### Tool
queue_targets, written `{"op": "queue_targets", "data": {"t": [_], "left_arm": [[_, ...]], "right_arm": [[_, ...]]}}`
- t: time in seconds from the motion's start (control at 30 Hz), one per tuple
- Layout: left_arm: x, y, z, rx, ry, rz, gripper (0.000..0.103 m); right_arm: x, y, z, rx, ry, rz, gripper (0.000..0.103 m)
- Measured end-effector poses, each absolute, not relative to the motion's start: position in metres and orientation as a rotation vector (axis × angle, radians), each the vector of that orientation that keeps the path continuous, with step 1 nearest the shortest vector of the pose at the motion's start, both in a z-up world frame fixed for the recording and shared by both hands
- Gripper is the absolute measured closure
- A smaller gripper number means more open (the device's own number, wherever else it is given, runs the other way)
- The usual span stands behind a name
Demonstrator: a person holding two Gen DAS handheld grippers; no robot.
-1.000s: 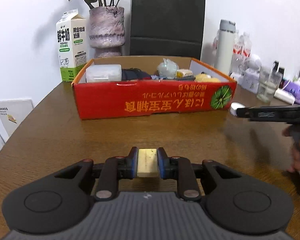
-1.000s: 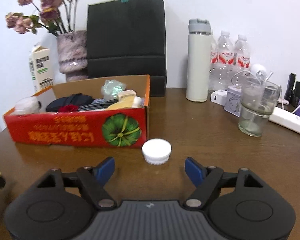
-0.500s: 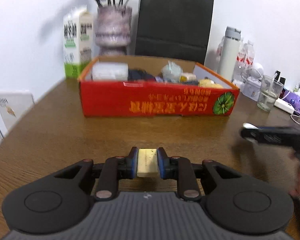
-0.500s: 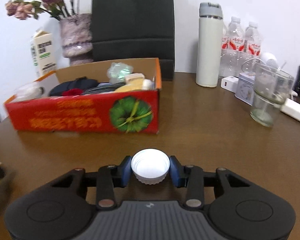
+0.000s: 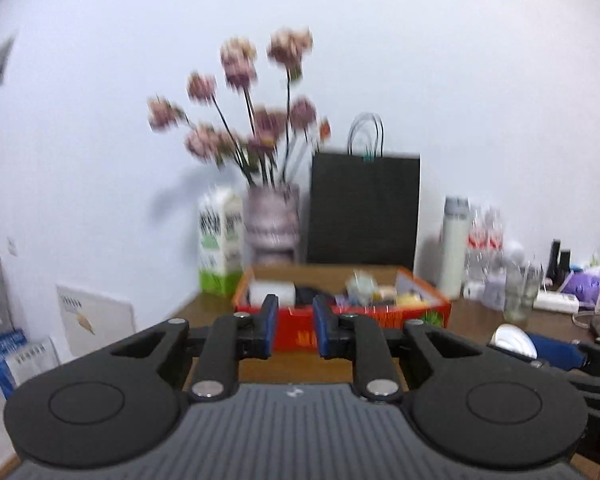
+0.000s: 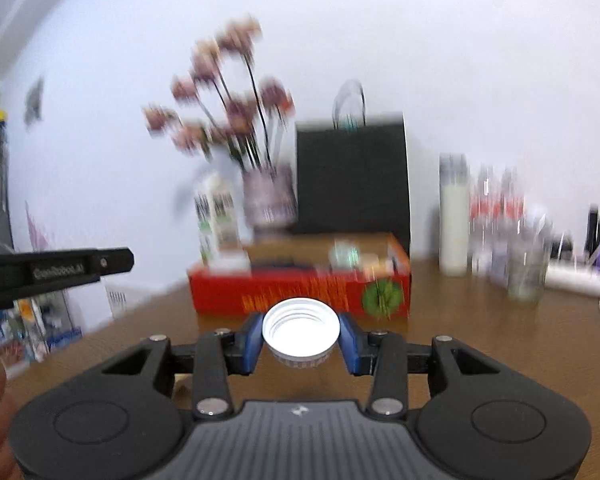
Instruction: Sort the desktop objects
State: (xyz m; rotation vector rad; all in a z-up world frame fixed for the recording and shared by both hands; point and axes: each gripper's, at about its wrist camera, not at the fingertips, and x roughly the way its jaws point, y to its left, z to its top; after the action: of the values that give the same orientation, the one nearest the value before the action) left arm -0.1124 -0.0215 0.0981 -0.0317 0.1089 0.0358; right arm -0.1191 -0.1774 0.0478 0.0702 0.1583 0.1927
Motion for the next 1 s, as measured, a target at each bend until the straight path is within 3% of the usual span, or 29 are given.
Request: {"op": "queue_targets", "data": {"t": [0.23,0.3,0.33,0.37,0.4,0.6,0.87,0.93,1.0], "left_arm": [[-0.135,-0.019,0.117,-0.045,0.05,0.024,0.083],[-0.122,-0.012,0.111,0.002,0.174,-0.059,0.06],[-0.115,-0.01,0.102,0.037,0.253,-0.083,0.028],[-0.11,-0.005,0.087,0.067,0.312,-0.075,0.011],[-0.108,-0.001,0.072,0.086,0.357,-0.062,0.01],[-0.082,0.024,0.006,0.018,0.633,0.014,0.013],[-0.003,0.029,0.026,-0.05,0.786,-0.112,0.022],[0.022,0.028,0.023,-0.036,0.794,-0.085,0.035],[0.036,0.023,0.019,0.035,0.773,-0.067,0.065]], "right_arm": [[-0.153,-0.184,0.072,0.086,0.004,0.182,0.064],[-0.152,-0.187,0.072,0.068,0.031,0.162,0.064],[-0.151,-0.188,0.07,0.064,0.051,0.153,0.064],[-0.151,-0.19,0.068,0.061,0.067,0.146,0.064],[-0.151,-0.191,0.064,0.056,0.084,0.146,0.064],[-0.133,-0.19,0.028,0.084,0.241,0.161,0.064],[-0.12,-0.174,0.009,0.071,0.322,0.208,0.064],[-0.123,-0.174,0.008,0.067,0.32,0.209,0.064],[-0.122,-0.176,0.008,0.069,0.325,0.209,0.064]]}}
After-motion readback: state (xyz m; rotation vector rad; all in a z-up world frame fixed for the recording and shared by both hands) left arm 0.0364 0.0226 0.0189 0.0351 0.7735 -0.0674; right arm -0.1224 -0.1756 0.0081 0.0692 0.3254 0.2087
